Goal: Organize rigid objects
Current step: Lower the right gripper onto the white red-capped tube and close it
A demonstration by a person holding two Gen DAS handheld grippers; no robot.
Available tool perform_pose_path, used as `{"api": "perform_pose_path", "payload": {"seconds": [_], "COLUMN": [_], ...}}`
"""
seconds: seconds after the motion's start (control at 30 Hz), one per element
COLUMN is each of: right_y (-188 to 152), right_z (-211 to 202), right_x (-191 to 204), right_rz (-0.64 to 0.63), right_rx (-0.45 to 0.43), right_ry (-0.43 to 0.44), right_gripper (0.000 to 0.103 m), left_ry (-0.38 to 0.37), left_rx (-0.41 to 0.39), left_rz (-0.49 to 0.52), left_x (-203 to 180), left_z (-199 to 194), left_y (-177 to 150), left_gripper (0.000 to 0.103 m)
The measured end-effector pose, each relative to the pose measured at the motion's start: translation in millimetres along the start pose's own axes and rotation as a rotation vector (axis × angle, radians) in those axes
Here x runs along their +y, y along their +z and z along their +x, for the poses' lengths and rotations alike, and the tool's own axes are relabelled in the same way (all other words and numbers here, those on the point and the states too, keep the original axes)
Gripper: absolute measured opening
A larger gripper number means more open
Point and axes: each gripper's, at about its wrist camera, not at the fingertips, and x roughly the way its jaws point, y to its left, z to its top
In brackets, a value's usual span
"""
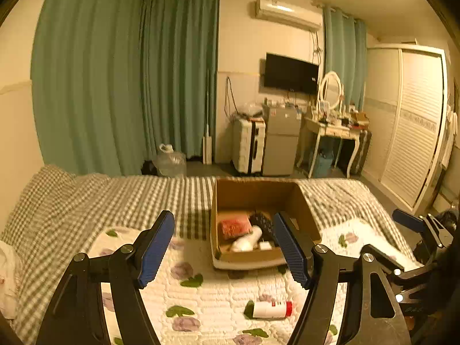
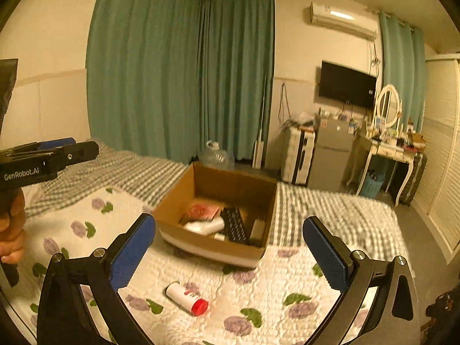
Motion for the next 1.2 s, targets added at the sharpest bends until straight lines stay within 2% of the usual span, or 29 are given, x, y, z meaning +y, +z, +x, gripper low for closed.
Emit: {"api": "perform_pose_path", "payload": {"seconds": [0.2,0.37,0.47,0.53,0.67,0.77,0.9,1.07,1.1,1.17,1.2], "right_y": [-35,-71,-85,-95,-111,-124,-136,-154,-157,-158,-158], "right_z": [40,72,90,106,139,161,182,203,205,207,207], "right_x": [9,19,28,33,34,34,44,63,65,67,67], "right_rz": [0.032,0.083,0.043,0.006,-0.033,-0.081,-0.166,-0.255,-0.266,-0.267,-0.265], "right_rx": [0.114,0.227,0.261,0.299,0.412,0.488,0.55,0.636,0.632,0.624,0.622], "right_ry": [-0.03,-0.021,-0.022,-0.012,0.057,0.113,0.147,0.224,0.225,0.232,0.237], "right_gripper": [0.103,0.103,0.103,0.103,0.103,0.103,0.103,0.103,0.102,0.092,0.078], "left_ry": [-0.012,-0.003,0.003,0.002,-0.006,-0.022,-0.049,-0.077,-0.078,-0.076,-0.075], "left_rx": [0.076,0.145,0.179,0.213,0.279,0.338,0.408,0.465,0.476,0.497,0.502], "left_rz": [0.001,-0.003,0.004,0.016,0.026,0.015,0.021,0.035,0.033,0.019,0.012], "left_x": [2,11,18,24,30,32,29,22,21,24,26], "left_z": [34,60,69,79,95,108,124,137,140,145,146], "left_y": [-29,-48,-59,-70,-89,-103,-121,-132,-134,-139,-140], "left_gripper": [0.072,0.072,0.071,0.066,0.056,0.054,0.051,0.04,0.039,0.038,0.038]}}
